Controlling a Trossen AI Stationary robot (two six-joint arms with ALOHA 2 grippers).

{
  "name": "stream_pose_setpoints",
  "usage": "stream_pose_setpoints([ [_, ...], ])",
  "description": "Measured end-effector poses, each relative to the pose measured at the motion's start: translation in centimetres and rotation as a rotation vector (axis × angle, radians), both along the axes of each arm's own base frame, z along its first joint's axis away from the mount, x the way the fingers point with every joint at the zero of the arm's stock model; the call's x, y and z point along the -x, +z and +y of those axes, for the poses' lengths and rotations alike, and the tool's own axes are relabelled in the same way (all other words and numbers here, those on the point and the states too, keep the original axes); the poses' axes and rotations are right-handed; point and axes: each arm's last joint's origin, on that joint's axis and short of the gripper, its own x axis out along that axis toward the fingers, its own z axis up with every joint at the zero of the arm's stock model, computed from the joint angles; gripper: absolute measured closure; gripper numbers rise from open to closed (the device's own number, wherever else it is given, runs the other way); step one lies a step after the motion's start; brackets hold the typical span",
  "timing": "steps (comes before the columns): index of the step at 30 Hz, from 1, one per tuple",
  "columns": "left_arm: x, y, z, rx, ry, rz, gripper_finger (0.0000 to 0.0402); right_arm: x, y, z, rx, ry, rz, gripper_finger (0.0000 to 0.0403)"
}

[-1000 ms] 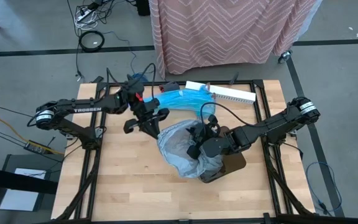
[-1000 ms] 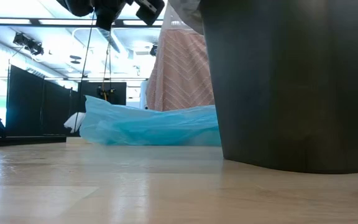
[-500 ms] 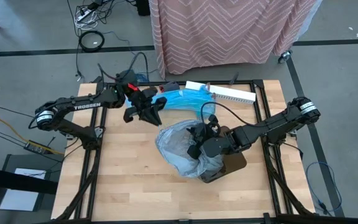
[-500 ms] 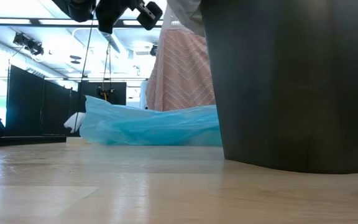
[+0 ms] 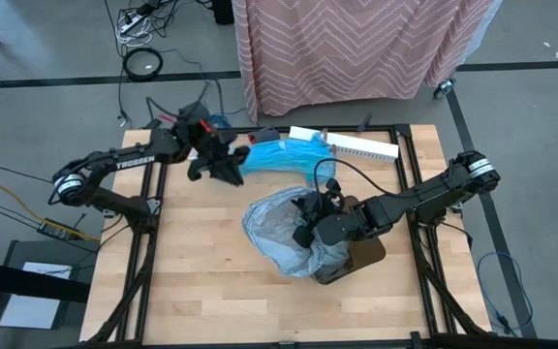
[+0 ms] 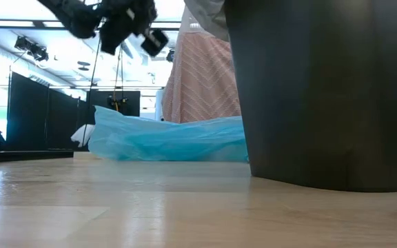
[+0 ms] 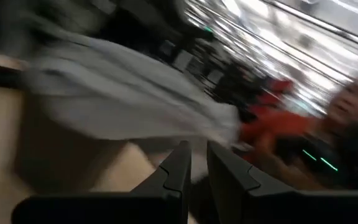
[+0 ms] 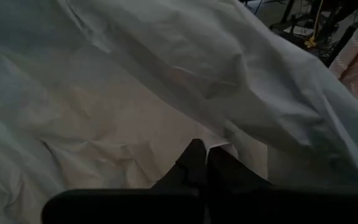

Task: Place trash/remove bag and relplace
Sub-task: Remove the blue trash bag from the black trash bin using the drawstring

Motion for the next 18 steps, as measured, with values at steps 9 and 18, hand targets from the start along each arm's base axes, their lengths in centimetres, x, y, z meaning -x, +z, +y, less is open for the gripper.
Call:
stream_pose_setpoints([
  [9,2.9,-3.1,2.8,0.034,0.214,0.032,0.0342,0.0,0.0,0.0,-0.005,0.001,0.001,0.0403],
  [18,4.3,-8.0,0.1,0.063,0.461,-0.054,0.0341,-0.1,-0.1,-0.2,-0.02,-0.009,-0.006,0.0403],
])
